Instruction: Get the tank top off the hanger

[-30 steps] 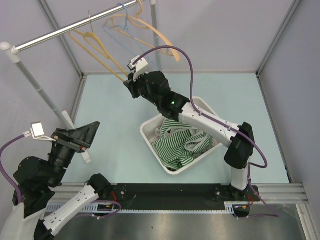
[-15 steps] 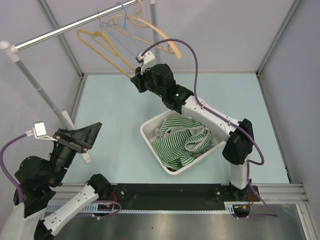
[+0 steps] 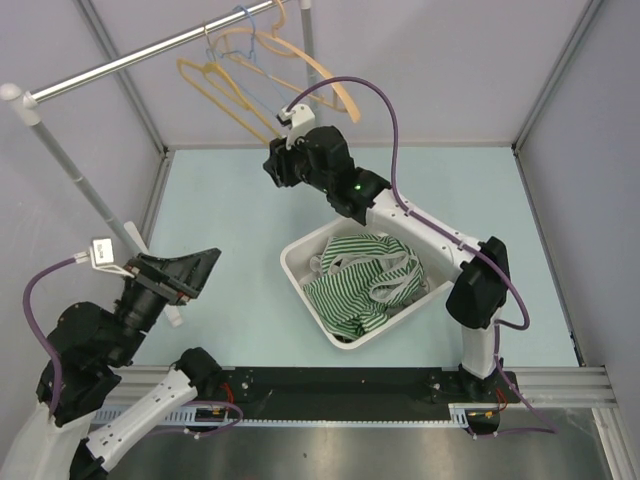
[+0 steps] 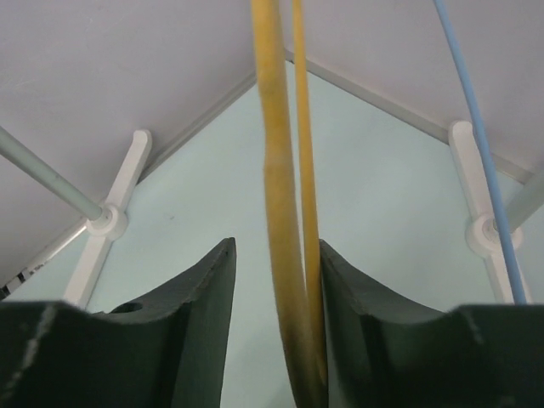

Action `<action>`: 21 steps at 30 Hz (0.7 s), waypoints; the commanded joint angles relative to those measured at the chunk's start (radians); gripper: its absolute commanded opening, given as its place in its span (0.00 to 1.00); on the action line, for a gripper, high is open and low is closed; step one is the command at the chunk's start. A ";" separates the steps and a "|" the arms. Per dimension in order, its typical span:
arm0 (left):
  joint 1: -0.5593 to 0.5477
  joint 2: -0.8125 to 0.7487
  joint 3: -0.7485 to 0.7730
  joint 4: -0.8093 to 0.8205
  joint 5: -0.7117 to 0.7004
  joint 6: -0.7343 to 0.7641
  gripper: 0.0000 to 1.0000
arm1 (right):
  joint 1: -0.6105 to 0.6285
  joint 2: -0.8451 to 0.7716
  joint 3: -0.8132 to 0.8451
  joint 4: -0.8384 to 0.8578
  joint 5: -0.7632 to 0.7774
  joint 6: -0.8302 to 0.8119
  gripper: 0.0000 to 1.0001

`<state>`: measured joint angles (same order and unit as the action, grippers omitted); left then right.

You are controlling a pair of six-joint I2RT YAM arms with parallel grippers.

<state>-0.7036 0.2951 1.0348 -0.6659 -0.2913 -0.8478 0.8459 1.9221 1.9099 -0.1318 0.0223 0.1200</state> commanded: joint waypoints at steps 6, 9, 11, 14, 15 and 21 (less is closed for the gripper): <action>0.006 0.065 -0.051 0.052 0.116 -0.042 0.85 | 0.073 -0.147 0.020 -0.140 0.125 -0.028 0.69; 0.004 0.094 -0.073 0.077 0.187 -0.053 0.85 | 0.104 -0.196 0.000 -0.201 0.192 -0.016 0.93; 0.006 0.120 -0.087 0.098 0.219 -0.063 0.85 | 0.116 -0.248 -0.049 -0.236 0.228 -0.002 0.97; 0.006 0.156 -0.113 0.143 0.280 -0.077 0.85 | 0.127 -0.346 -0.132 -0.259 0.252 0.039 1.00; 0.006 0.167 -0.120 0.161 0.308 -0.079 0.85 | 0.128 -0.376 -0.199 -0.262 0.255 0.050 1.00; 0.004 0.254 -0.202 0.316 0.458 -0.086 0.86 | 0.140 -0.668 -0.530 -0.261 0.304 0.150 1.00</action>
<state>-0.7036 0.4984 0.8711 -0.4896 0.0338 -0.9169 0.9802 1.4055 1.5276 -0.3717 0.2687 0.1905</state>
